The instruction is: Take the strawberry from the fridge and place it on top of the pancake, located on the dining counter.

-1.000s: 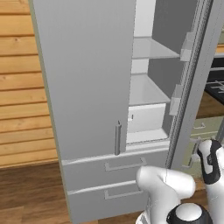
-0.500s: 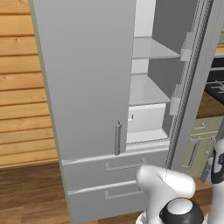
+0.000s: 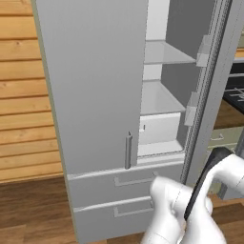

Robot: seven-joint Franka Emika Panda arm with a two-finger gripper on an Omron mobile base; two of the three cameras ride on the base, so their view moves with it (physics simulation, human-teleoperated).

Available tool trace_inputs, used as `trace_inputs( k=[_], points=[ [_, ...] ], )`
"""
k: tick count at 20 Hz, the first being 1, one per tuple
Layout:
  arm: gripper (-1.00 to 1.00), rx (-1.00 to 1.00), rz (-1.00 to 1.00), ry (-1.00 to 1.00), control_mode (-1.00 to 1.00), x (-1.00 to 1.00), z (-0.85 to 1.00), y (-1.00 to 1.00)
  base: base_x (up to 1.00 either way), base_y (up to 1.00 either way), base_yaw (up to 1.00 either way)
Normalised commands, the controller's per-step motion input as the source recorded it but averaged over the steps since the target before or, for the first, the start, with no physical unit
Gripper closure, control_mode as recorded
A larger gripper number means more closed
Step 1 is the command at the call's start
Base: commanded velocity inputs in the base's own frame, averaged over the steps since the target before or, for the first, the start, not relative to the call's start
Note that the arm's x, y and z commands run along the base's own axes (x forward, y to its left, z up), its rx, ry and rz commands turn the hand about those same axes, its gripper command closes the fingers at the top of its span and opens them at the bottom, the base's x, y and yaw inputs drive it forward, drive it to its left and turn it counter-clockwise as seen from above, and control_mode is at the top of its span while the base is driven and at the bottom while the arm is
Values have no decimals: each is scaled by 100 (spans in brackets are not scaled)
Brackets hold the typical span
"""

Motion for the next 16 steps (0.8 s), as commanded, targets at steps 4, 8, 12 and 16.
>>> trace_inputs(
  k=[4,8,12,16],
  points=[
    [-100,-46,-10,35,-100,-4,80,72,0,0,0],
    [-100,-53,-13,37,-100,0,65,92,0,0,0],
    [-100,-58,-14,37,-100,0,24,100,0,0,0],
    [-100,-49,-7,39,-100,51,9,84,0,0,0]
  ],
)
